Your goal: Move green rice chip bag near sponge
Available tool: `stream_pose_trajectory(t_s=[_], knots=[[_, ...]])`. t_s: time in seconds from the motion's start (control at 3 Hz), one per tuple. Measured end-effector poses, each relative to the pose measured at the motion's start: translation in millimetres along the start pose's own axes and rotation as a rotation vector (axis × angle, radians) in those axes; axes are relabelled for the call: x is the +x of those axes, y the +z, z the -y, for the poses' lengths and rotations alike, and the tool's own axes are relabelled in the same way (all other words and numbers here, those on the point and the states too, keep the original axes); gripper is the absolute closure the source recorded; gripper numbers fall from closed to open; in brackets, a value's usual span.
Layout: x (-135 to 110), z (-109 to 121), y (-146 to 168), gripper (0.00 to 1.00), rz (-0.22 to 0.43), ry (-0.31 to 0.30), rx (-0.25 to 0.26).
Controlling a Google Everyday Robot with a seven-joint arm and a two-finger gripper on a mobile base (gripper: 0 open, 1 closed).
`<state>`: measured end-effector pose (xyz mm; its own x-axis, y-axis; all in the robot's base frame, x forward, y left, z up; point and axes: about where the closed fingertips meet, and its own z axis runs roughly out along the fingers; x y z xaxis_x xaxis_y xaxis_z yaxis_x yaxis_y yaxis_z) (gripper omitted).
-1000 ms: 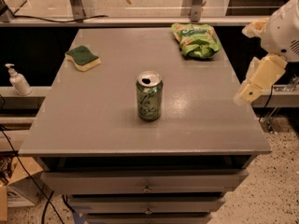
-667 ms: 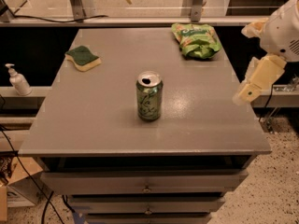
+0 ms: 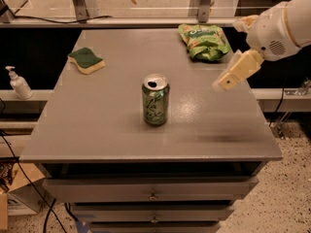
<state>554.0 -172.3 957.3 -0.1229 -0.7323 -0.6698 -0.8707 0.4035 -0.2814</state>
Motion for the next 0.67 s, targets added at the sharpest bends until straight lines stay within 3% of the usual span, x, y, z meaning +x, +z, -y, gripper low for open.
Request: stream_pose_trajectory(t_s=[0.33, 0.67], knots=[[-8, 37, 31, 0.0, 0.128, 0.084, 0.038], [-8, 70, 54, 0.0, 0.195, 0.161, 0.071]])
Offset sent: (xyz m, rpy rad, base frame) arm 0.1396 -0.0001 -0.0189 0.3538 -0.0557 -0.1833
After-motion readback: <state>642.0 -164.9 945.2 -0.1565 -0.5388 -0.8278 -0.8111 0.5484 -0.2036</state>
